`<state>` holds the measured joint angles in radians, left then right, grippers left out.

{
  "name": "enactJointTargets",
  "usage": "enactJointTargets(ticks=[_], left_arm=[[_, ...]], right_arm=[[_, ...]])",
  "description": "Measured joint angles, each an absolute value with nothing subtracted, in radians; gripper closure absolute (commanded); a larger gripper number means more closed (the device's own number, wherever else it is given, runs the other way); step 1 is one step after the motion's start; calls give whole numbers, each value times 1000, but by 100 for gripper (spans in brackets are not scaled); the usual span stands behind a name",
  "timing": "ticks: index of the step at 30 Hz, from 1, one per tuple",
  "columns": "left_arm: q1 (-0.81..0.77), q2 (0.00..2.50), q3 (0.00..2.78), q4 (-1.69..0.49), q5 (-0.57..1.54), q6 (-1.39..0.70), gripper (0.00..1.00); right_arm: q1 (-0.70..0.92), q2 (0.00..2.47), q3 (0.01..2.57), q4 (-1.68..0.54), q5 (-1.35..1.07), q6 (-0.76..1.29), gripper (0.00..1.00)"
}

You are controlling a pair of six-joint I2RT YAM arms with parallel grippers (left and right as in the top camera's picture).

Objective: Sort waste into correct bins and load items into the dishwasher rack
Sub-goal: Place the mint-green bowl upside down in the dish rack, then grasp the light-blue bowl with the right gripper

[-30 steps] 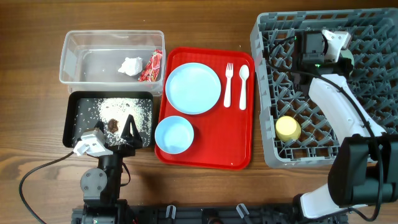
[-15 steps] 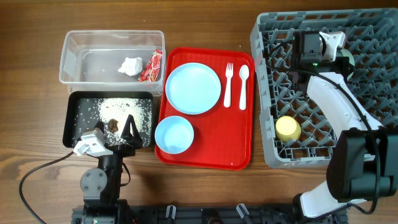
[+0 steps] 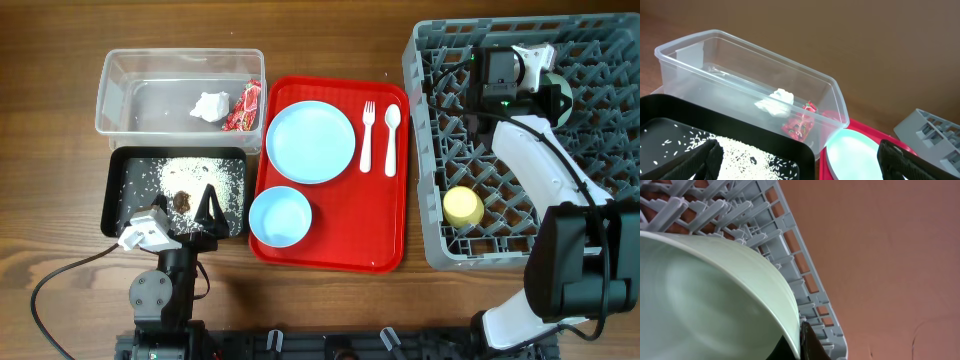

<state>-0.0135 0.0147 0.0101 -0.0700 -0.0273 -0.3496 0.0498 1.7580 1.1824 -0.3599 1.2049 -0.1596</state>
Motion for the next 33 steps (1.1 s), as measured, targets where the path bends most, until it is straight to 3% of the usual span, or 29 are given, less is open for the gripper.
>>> enactJointTargets(ticks=[10, 24, 28, 30, 31, 33], left_arm=[[-14, 15, 10, -70, -27, -350, 0], [-14, 15, 10, -70, -27, -350, 0], [-14, 15, 10, -70, -27, -350, 0], [-14, 15, 10, -70, -27, -350, 0], [-14, 15, 10, -70, -27, -350, 0], [-14, 15, 10, -70, -27, -350, 0]], right_arm=[[70, 1766, 1182, -331, 1325, -196, 96], [150, 1766, 1142, -455, 1303, -210, 96], [157, 1766, 1139, -581, 1317, -166, 89], [165, 1765, 1139, -617, 1320, -126, 76], [173, 1765, 1139, -636, 1312, -110, 62], [192, 1765, 1134, -648, 1258, -102, 51]])
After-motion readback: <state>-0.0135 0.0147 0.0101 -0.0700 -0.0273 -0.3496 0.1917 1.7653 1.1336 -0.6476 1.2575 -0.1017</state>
